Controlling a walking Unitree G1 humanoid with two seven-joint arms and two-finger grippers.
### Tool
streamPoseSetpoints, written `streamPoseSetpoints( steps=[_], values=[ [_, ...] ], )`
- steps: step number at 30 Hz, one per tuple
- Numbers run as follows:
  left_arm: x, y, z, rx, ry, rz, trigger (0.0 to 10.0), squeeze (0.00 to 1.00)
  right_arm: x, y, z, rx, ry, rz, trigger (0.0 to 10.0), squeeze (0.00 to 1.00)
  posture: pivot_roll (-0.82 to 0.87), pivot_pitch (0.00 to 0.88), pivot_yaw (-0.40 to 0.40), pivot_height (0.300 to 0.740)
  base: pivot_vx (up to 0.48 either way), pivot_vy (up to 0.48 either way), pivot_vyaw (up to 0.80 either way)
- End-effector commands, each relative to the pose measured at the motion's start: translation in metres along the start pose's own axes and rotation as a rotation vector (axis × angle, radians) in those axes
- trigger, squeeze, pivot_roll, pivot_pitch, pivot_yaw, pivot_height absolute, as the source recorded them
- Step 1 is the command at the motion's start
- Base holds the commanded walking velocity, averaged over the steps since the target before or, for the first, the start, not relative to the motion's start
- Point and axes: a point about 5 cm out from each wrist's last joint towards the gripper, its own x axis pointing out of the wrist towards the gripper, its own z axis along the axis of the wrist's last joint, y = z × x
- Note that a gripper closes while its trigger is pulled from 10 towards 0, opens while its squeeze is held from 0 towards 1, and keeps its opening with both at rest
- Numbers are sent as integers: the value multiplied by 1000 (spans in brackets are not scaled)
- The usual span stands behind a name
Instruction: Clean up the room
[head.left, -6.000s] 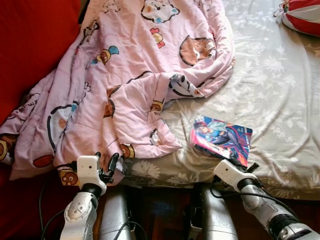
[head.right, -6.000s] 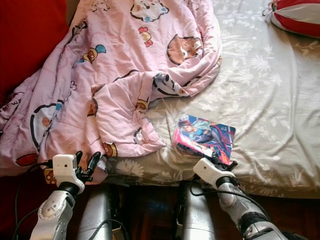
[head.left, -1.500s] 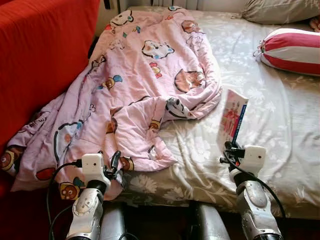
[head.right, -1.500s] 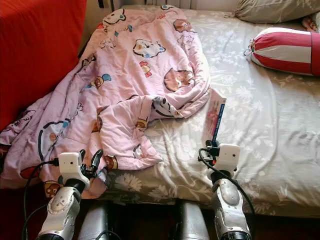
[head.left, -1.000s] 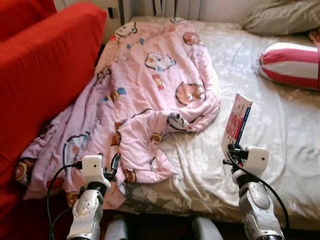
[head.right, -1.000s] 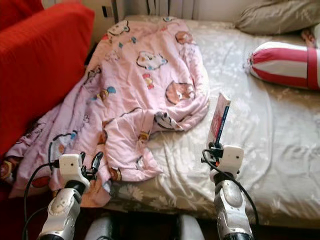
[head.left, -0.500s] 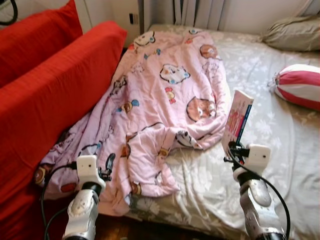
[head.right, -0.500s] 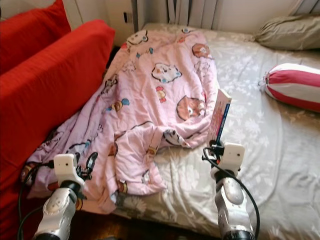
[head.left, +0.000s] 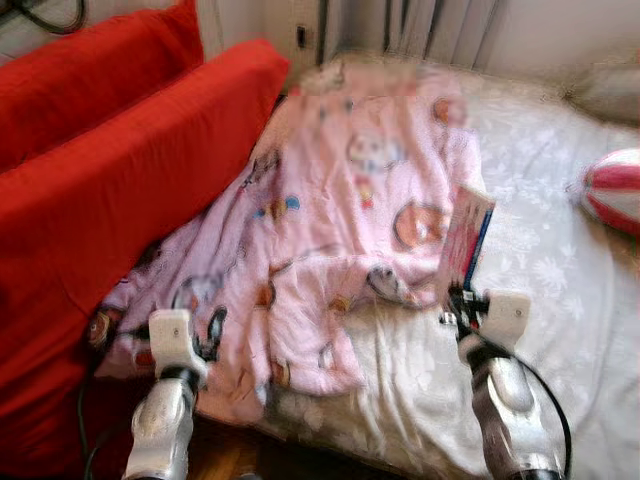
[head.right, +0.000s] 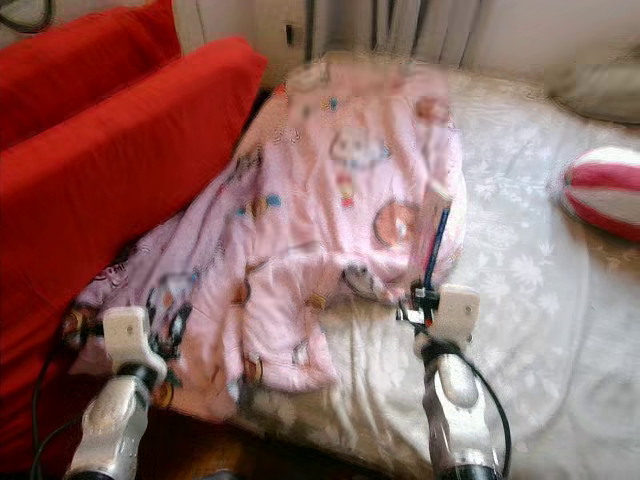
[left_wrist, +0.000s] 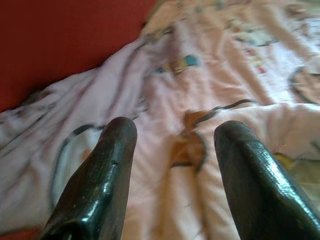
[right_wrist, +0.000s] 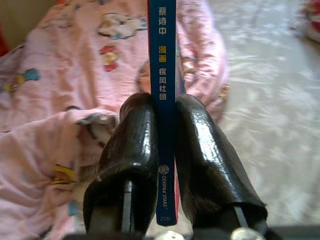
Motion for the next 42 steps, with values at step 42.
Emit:
streamPoseSetpoints(
  steps=[42],
  values=[
    [1,-4,-1,-4,-4,-17,10000,0,1,-1,2,13,-37,-23,10000,0,53,150,-53,740,0,-404,-235]
  ],
)
